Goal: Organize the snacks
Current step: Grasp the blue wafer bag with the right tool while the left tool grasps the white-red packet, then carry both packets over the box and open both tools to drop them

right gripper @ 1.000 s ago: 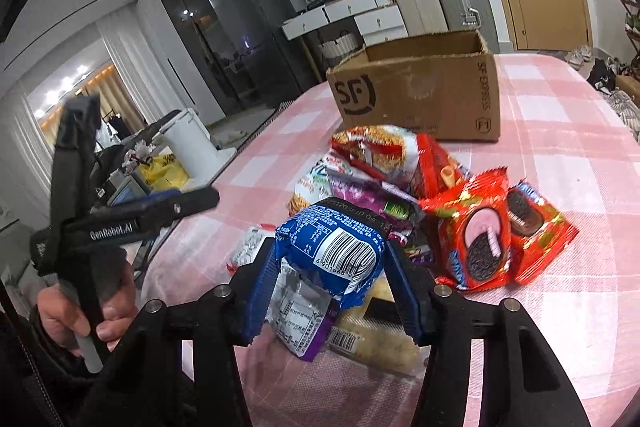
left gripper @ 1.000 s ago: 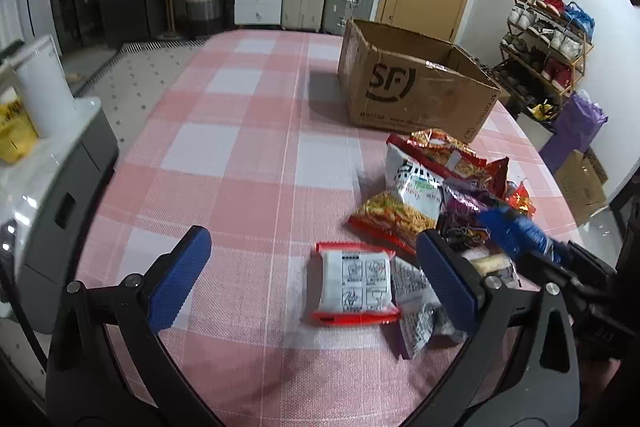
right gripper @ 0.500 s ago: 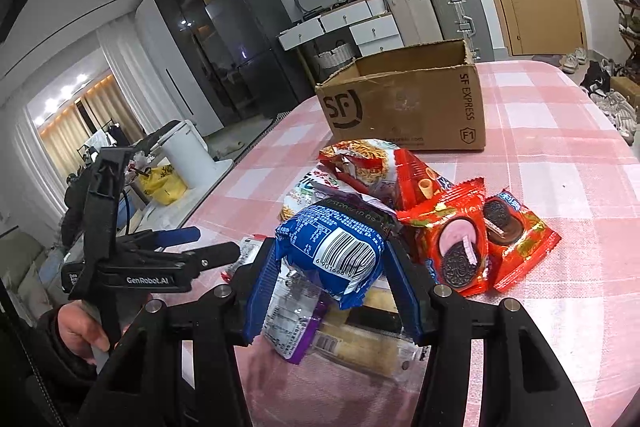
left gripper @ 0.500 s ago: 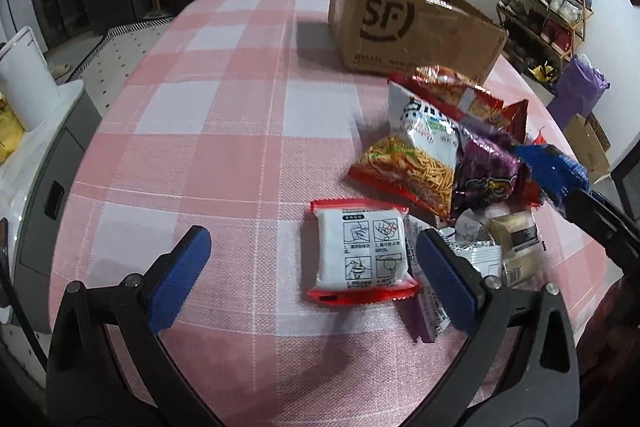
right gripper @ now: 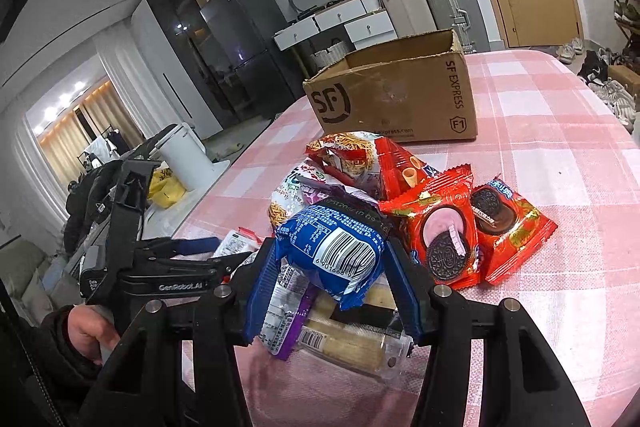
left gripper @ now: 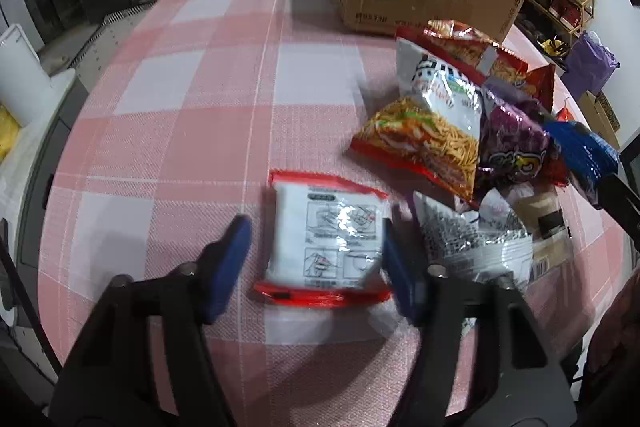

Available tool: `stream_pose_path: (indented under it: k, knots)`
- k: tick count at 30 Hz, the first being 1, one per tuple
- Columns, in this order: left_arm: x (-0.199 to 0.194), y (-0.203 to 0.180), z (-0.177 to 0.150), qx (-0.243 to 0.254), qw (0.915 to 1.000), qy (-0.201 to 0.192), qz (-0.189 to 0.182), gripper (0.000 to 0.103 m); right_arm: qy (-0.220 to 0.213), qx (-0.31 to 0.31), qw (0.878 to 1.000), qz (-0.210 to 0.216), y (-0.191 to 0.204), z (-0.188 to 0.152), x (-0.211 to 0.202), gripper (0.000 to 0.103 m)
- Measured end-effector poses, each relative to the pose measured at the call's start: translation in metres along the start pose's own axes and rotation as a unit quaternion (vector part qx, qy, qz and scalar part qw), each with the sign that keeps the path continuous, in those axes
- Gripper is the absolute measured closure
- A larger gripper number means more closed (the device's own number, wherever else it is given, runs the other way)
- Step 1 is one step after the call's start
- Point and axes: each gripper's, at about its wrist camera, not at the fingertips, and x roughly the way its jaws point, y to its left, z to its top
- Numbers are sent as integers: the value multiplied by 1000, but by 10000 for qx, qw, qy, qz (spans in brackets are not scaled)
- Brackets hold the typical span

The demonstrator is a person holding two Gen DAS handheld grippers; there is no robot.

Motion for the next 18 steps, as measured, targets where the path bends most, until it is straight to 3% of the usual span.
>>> stream_pose_path:
  k: [4, 14, 18]
  knots:
    - [1, 4, 6, -26, 9994, -10, -344, 62, 2, 3, 10000, 2, 1, 0, 0, 49]
    - [-13, 2, 6, 149, 9989, -347, -288, 63, -45, -87, 9999, -48, 8, 3, -1, 49]
    - [-38, -2, 3, 182, 9980, -535, -266, 63, -89, -113, 9999, -63, 10, 7, -3, 49]
